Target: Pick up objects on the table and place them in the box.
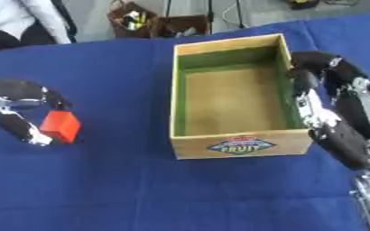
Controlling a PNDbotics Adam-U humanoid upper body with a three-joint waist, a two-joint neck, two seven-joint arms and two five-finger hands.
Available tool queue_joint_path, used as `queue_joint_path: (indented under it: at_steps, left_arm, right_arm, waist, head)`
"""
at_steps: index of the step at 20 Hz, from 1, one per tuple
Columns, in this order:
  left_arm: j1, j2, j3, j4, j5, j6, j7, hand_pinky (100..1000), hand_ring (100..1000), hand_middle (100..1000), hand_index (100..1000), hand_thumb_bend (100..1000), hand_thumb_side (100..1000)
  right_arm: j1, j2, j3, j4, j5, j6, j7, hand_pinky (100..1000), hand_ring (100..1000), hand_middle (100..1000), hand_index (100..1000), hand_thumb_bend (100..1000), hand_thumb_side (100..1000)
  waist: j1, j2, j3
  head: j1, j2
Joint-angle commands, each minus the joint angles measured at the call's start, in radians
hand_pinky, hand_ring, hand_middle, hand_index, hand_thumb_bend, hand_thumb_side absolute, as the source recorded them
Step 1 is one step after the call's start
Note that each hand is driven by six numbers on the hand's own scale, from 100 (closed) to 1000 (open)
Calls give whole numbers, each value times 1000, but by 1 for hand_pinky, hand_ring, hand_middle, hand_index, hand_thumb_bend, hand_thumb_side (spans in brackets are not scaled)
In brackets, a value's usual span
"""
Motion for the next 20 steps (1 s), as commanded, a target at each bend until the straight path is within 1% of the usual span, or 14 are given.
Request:
queue_joint_path:
  at_steps: [1,2,7,9,10,11,12,16,17,19,20]
  left_arm:
    - [-14,27,0,0,-23,-8,-1,734,804,754,965,633,723]
    - [-14,27,-1,2,-32,-8,0,734,804,755,964,634,723]
    - [-10,25,-1,10,-54,-12,24,688,767,719,901,602,712]
    - [-9,23,1,9,-53,-13,52,625,708,639,830,529,700]
    - [-8,22,1,10,-50,-11,68,601,687,614,812,492,692]
    - [-8,22,2,11,-48,-8,84,596,682,609,808,486,689]
    - [-7,21,2,12,-45,-5,101,568,657,585,791,463,680]
    - [-8,19,0,14,-39,1,154,507,606,543,755,411,648]
    - [-8,18,1,14,-39,2,170,470,573,507,729,398,647]
    - [-8,15,1,18,-39,6,199,456,561,490,716,388,641]
    - [-8,14,1,22,-41,8,210,438,539,463,687,366,622]
  right_arm:
    - [-7,-10,-4,-20,-8,-2,1,973,850,600,805,100,597]
    - [-7,-10,-4,-20,-9,-3,0,973,850,600,805,100,597]
    - [-6,-9,-5,-20,-11,-3,-3,975,848,598,804,100,596]
    - [-5,-8,-6,-20,-11,-3,-3,975,848,598,805,100,596]
    - [-5,-8,-6,-20,-11,-3,-4,975,848,598,805,100,596]
    - [-5,-8,-6,-20,-11,-3,-4,975,848,598,805,100,596]
    - [-5,-8,-6,-20,-11,-3,-4,975,848,598,805,100,596]
    - [-4,-7,-6,-20,-11,-1,-7,977,848,598,804,100,594]
    - [-4,-7,-7,-20,-11,0,-8,977,848,597,804,100,592]
    - [-3,-7,-8,-20,-10,1,-11,978,848,597,804,100,590]
    - [-3,-7,-8,-20,-10,1,-12,978,848,597,804,100,591]
  waist:
    - [-5,-17,0]
    - [-5,-17,0]
    - [-4,-18,0]
    - [-5,-18,0]
    - [-5,-18,0]
    - [-5,-18,0]
    - [-6,-18,0]
    - [-6,-19,1]
    - [-6,-19,1]
    - [-6,-20,0]
    - [-6,-20,0]
  head:
    - [2,-14]
    - [2,-14]
    - [2,-16]
    - [1,-18]
    - [1,-18]
    - [1,-18]
    - [1,-18]
    - [1,-20]
    - [0,-20]
    - [1,-20]
    - [1,-20]
